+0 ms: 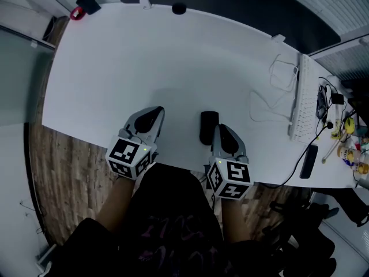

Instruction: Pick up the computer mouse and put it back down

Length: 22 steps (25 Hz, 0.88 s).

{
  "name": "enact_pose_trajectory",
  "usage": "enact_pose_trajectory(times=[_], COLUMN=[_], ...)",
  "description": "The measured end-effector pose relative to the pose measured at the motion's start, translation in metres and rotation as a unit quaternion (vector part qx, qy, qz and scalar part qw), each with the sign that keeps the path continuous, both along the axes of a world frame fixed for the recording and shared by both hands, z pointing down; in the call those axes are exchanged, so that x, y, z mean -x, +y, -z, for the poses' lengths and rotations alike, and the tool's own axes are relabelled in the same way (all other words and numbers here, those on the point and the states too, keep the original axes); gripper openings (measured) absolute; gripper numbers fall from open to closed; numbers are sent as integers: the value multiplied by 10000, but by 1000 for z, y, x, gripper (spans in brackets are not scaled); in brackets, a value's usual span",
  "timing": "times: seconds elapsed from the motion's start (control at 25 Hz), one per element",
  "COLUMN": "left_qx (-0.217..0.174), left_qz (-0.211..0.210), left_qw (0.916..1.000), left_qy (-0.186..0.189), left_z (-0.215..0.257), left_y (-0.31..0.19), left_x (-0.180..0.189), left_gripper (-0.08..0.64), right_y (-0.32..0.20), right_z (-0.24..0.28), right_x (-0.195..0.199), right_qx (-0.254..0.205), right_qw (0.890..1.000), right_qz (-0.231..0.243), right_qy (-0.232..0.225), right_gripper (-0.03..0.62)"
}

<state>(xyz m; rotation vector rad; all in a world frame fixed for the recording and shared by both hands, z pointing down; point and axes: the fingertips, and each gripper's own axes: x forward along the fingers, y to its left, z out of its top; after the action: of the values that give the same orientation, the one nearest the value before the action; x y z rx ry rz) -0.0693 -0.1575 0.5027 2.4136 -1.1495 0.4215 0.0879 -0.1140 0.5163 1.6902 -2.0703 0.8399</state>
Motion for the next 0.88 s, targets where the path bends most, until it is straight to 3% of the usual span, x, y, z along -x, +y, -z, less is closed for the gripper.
enact_pose_trajectory(times=[0.2,0.64,0.88], left_qx=[63,159,259], left_qz=[-74,-95,-93], left_qw=[10000,9998,9996], left_qy=[13,3,-7], left_z=[-8,-17,-26], left_y=[-1,-8,-9], left_x=[-6,-7,-3], left_gripper=[-3,-3,-3], right_y=[1,-10,-13], right_z=[-14,-38,-59], right_x=[0,14,21], right_qx=[191,653,1063], right_qw=[9998,9976,9939], right_qz=[14,221,270], right_qy=[45,97,138], right_gripper=[62,357,377])
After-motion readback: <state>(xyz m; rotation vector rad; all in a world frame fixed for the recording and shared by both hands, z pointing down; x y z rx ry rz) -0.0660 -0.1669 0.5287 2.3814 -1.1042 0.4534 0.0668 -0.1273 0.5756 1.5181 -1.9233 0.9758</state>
